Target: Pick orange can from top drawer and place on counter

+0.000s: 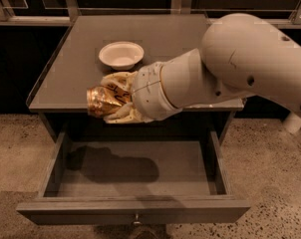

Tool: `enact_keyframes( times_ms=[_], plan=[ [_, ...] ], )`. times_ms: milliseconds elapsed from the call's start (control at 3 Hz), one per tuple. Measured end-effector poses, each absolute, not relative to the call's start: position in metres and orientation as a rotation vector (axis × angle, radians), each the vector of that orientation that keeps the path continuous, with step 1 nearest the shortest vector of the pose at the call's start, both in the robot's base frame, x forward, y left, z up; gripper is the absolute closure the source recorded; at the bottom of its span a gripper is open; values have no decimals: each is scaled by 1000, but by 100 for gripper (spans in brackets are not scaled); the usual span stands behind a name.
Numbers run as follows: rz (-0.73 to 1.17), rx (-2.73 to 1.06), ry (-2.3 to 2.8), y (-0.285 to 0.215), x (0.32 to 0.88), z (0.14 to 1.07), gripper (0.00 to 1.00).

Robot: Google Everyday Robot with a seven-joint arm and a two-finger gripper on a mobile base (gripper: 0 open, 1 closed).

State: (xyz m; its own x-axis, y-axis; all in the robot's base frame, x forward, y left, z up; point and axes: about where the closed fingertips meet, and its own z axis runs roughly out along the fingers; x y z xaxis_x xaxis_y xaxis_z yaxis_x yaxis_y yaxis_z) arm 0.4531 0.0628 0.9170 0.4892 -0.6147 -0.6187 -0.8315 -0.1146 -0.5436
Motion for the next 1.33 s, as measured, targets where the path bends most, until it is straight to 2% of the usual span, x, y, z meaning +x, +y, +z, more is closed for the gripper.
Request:
enact_keyframes(
  times_ms=[333, 667, 1333],
  plan=[
    [295, -1820, 1213, 63, 454, 918, 100],
    [301, -1813, 1221, 35, 460, 917, 100],
    [188, -1728, 1393, -62, 484, 918, 100]
  ],
)
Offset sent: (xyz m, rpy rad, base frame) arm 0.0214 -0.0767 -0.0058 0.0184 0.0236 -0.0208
